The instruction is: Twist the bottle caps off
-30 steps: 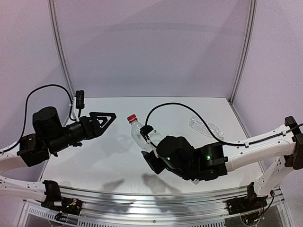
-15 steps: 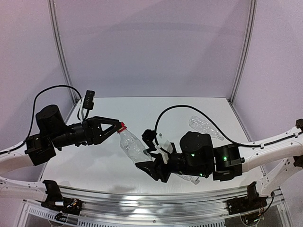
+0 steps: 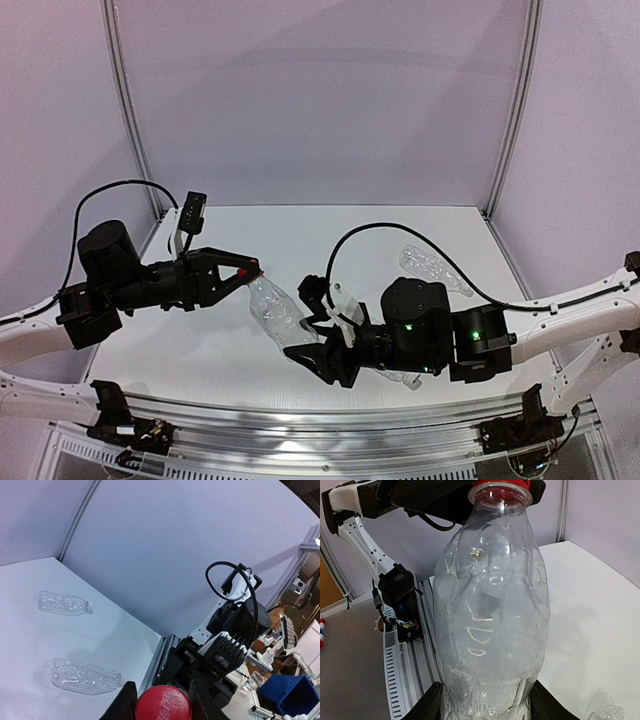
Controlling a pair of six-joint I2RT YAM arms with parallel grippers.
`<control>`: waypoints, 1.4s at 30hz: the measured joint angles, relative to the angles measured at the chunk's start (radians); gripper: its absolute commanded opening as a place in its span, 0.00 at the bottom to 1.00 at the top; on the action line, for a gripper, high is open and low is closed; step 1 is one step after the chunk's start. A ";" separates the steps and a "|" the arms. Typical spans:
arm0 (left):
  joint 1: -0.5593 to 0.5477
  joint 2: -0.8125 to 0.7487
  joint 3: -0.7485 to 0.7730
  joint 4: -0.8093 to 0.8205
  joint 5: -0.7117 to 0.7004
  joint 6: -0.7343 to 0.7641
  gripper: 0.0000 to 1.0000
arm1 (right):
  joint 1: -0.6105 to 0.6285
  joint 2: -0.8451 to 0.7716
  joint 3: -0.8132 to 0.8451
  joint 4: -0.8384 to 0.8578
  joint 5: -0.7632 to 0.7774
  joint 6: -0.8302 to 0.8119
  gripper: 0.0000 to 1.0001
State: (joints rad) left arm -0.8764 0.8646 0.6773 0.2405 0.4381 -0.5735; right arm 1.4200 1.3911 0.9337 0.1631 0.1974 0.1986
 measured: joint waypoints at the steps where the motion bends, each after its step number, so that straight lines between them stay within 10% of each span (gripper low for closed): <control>1: 0.000 0.000 0.000 0.000 -0.001 0.006 0.28 | 0.000 0.000 0.000 0.000 -0.001 0.000 0.00; 24: -0.085 0.041 0.027 -0.225 -0.552 -0.196 0.34 | 0.030 0.285 0.261 -0.241 0.462 0.003 0.00; 32: -0.068 0.067 -0.005 -0.191 -0.558 -0.248 0.78 | 0.003 0.315 0.269 -0.338 0.597 0.047 0.00; 42: -0.042 -0.040 -0.054 -0.134 -0.521 -0.134 0.87 | -0.002 0.278 0.212 -0.296 0.509 0.045 0.00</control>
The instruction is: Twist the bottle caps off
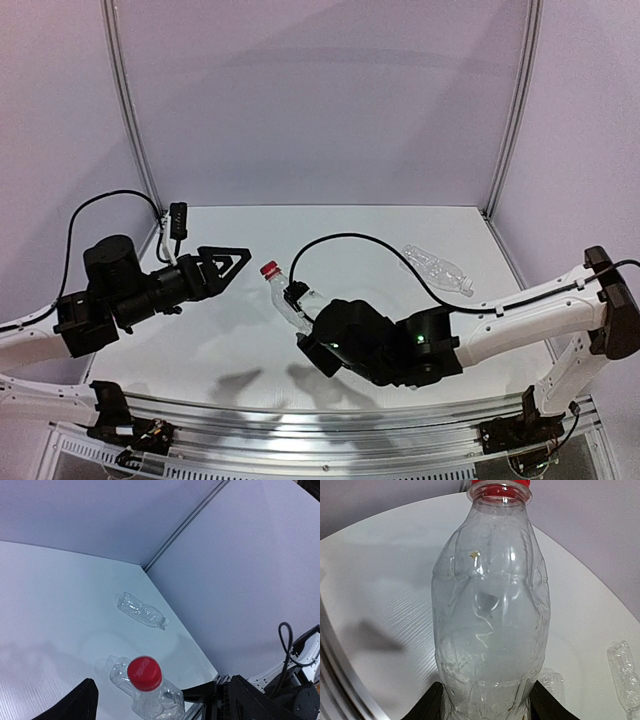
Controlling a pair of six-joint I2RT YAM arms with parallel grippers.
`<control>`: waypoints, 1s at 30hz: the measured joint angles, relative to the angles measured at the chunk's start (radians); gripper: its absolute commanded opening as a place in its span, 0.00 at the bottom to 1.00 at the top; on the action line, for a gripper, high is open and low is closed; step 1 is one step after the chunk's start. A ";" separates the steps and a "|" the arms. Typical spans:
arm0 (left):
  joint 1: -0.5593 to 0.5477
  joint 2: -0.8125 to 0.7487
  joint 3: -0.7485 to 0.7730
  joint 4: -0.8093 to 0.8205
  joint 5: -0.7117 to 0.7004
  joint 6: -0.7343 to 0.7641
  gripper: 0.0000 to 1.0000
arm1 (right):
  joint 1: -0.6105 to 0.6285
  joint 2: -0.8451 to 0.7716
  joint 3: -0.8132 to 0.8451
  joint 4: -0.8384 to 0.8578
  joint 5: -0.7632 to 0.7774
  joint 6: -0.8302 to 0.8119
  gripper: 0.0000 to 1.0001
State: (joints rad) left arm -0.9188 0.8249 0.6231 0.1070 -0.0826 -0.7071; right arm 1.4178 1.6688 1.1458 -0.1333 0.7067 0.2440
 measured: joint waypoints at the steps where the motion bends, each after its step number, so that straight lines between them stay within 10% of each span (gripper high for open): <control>1: 0.011 -0.010 0.000 0.008 0.023 0.014 0.87 | 0.000 -0.026 -0.031 0.025 -0.049 -0.006 0.00; 12: 0.032 0.024 -0.001 0.137 0.257 0.085 0.71 | 0.000 -0.201 -0.150 0.210 -0.410 -0.041 0.00; 24: 0.032 0.048 0.000 0.186 0.342 0.079 0.32 | 0.000 -0.206 -0.151 0.230 -0.461 -0.042 0.00; 30: 0.030 0.066 0.003 0.207 0.355 0.066 0.28 | 0.000 -0.206 -0.151 0.227 -0.449 -0.041 0.00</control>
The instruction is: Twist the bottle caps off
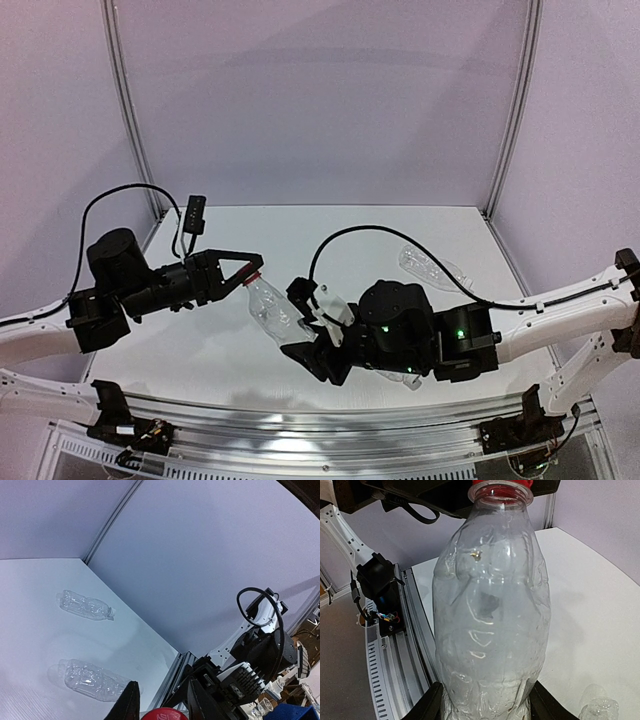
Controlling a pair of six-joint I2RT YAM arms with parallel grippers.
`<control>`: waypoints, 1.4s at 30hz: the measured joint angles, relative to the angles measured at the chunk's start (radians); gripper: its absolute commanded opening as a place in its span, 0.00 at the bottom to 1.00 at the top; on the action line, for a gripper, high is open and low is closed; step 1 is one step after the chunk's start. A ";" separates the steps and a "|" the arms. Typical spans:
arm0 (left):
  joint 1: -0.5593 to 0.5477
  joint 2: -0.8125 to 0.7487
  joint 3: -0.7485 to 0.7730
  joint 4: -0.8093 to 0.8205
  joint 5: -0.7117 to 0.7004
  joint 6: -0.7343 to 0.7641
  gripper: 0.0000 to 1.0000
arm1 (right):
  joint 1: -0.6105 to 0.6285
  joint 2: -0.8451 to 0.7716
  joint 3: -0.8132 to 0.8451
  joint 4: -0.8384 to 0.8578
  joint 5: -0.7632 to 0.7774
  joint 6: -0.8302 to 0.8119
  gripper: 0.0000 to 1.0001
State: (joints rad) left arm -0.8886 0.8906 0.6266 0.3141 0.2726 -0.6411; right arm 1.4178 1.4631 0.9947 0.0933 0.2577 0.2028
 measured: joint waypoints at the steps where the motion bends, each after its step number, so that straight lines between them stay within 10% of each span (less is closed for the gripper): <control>1: -0.003 0.005 0.003 -0.003 -0.010 -0.002 0.29 | 0.000 0.000 0.000 -0.002 0.009 0.000 0.00; 12: -0.055 0.048 0.056 -0.236 -0.411 -0.152 0.31 | 0.029 0.227 0.223 -0.217 0.369 0.015 0.00; 26: -0.002 -0.035 0.032 -0.384 -0.529 -0.319 0.42 | 0.026 0.406 0.370 -0.426 0.642 0.066 0.00; 36: 0.013 -0.094 -0.011 -0.358 -0.483 -0.249 0.94 | 0.024 0.392 0.336 -0.412 0.615 0.070 0.00; 42: 0.038 -0.154 -0.017 -0.266 -0.339 -0.102 0.98 | 0.024 0.238 0.182 -0.303 0.449 0.043 0.00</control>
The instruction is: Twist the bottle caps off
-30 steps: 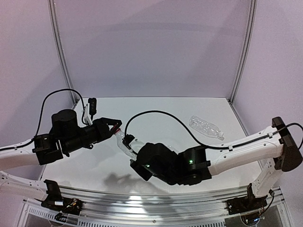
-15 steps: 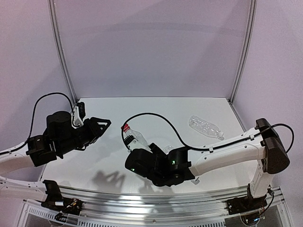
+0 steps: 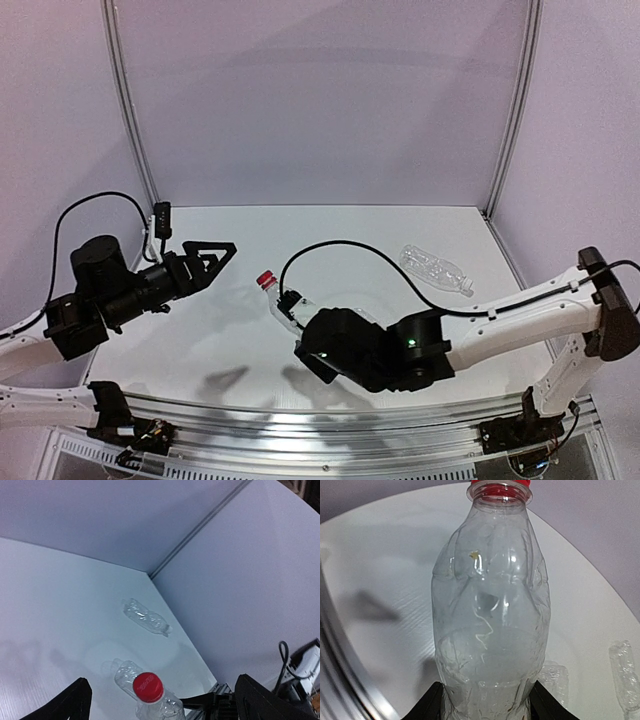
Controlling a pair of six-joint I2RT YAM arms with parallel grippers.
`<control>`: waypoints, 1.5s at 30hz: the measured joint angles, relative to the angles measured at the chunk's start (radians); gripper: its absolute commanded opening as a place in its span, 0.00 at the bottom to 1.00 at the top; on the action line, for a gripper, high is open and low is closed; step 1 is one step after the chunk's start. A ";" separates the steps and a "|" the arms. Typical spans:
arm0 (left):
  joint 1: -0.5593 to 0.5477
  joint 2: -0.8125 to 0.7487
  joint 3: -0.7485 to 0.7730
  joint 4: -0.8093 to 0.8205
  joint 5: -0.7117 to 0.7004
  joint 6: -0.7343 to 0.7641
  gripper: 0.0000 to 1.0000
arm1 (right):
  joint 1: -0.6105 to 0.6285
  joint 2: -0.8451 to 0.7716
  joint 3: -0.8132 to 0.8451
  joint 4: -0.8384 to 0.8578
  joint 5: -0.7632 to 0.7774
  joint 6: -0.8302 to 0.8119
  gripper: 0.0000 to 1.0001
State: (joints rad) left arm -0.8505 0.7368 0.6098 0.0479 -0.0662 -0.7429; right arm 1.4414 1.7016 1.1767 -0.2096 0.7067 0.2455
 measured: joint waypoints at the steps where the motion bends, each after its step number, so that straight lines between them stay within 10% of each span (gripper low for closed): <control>1: 0.002 -0.006 0.000 0.018 0.029 0.020 0.98 | 0.000 -0.035 -0.028 0.027 -0.049 -0.005 0.00; 15: 0.003 -0.069 0.000 0.157 0.366 0.177 0.87 | -0.018 -0.336 -0.240 0.325 -0.566 -0.020 0.00; 29: -0.004 0.052 0.000 0.274 0.498 0.165 0.66 | -0.018 -0.340 -0.242 0.350 -0.633 -0.020 0.00; 40: -0.047 0.047 0.000 0.277 0.505 0.191 0.82 | -0.018 -0.340 -0.242 0.351 -0.637 -0.021 0.00; 45: -0.071 0.033 0.004 0.256 0.500 0.213 0.74 | -0.018 -0.340 -0.242 0.351 -0.636 -0.021 0.00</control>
State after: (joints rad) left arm -0.9211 0.7700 0.6136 0.3035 0.4343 -0.5297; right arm 1.4235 1.3621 0.9348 0.1413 0.0704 0.2241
